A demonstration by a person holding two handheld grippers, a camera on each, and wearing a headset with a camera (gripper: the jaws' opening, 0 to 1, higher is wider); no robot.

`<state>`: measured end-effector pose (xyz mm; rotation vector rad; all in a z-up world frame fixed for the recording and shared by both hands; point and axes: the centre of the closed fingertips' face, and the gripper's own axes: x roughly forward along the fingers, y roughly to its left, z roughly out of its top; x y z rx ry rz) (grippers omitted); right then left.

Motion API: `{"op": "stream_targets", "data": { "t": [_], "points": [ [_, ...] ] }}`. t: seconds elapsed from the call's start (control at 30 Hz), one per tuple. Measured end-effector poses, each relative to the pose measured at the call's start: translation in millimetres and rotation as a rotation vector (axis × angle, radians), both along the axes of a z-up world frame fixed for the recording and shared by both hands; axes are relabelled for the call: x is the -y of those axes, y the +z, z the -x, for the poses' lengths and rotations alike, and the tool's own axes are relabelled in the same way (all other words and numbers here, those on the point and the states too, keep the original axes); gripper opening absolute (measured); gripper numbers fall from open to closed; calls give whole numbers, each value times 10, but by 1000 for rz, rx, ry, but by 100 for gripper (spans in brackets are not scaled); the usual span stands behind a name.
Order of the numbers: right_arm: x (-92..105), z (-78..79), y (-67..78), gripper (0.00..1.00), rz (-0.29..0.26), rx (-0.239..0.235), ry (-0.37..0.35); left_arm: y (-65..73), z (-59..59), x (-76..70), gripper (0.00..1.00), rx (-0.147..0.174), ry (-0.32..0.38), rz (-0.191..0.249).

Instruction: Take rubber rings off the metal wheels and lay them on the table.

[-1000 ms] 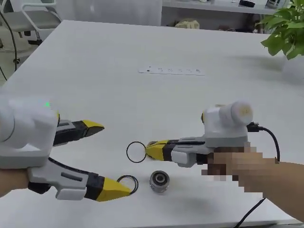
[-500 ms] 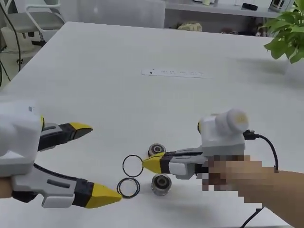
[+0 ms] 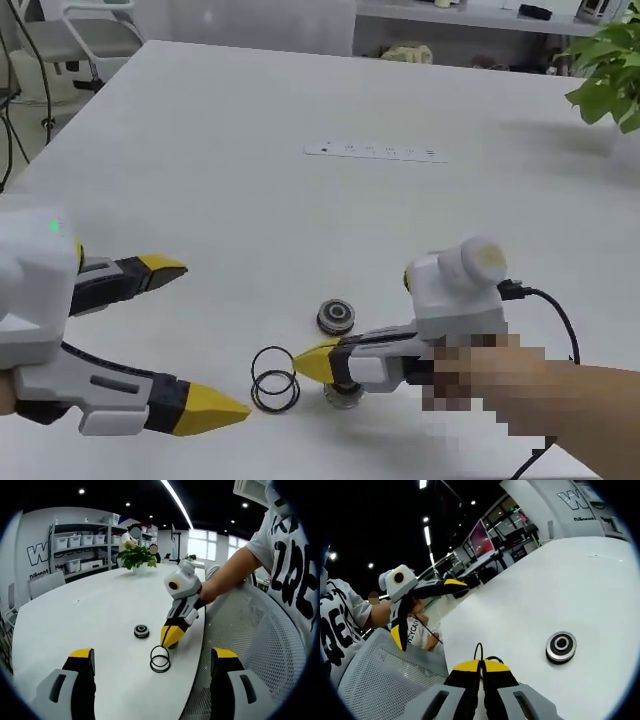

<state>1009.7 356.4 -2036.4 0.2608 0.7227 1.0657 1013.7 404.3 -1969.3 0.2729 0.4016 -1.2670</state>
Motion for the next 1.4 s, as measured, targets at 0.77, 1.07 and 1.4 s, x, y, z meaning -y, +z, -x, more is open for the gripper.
{"op": "stream_targets", "data": {
  "t": [0.77,1.07,1.4],
  "points": [
    [-9,21,-158,0,62,-14,20,-48,-4,-28,96,-13,9,-12],
    [-23,25,-158,0,109,40,42,-64,13,-24,95,-17,5,-17],
    [22,38,-169,5,155,81,65,-52,28,1,95,-17,-5,-19]
  ]
}}
